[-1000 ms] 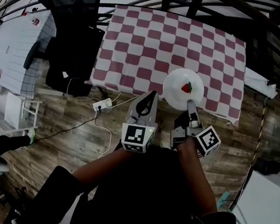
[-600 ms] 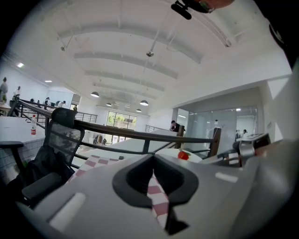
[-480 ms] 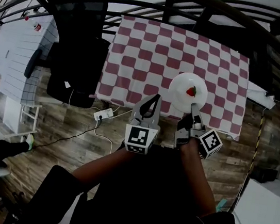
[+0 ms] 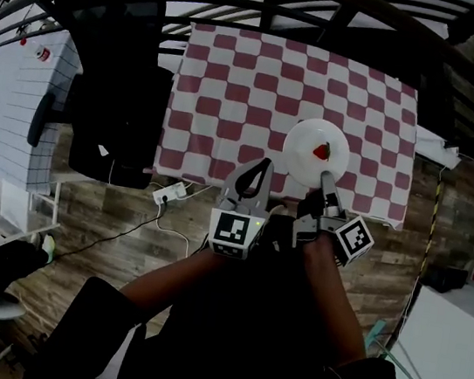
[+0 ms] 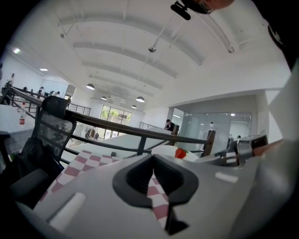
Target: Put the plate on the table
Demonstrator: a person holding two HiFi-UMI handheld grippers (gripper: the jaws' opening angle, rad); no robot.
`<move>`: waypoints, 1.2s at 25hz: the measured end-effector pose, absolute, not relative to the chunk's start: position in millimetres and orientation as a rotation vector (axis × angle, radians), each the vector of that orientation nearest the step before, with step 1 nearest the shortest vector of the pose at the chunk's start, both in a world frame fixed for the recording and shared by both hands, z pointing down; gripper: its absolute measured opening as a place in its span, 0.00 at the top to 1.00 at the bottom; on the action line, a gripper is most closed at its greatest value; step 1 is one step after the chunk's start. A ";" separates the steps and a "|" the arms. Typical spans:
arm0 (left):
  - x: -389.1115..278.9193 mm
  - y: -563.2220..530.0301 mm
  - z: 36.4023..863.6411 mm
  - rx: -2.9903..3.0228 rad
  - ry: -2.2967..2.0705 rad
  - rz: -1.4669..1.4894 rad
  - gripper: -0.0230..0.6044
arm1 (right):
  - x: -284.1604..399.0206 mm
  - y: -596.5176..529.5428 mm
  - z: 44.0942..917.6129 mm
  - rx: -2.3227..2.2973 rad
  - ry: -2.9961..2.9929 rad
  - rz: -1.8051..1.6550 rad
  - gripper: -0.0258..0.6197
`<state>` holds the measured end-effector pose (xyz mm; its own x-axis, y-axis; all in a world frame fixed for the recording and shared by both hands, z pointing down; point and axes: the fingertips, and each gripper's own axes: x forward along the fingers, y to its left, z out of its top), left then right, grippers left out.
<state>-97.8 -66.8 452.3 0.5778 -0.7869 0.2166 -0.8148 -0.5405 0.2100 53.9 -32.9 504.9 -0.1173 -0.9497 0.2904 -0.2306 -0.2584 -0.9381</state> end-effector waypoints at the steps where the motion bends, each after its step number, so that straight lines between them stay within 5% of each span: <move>1: -97.0 -67.8 454.7 2.524 -1.314 0.132 0.95 | 55.1 -32.6 506.4 -1.511 1.333 -1.428 0.94; 30: -24.0 -172.9 494.9 2.448 -1.321 0.290 0.95 | 115.6 -171.5 580.3 -1.406 1.612 -1.368 0.94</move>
<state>-24.0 -172.9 494.9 0.5461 -0.7676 0.3356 -0.8376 -0.5080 0.2010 115.6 -171.5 580.3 -0.2647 -0.9465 0.1846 -0.3364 -0.0888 -0.9375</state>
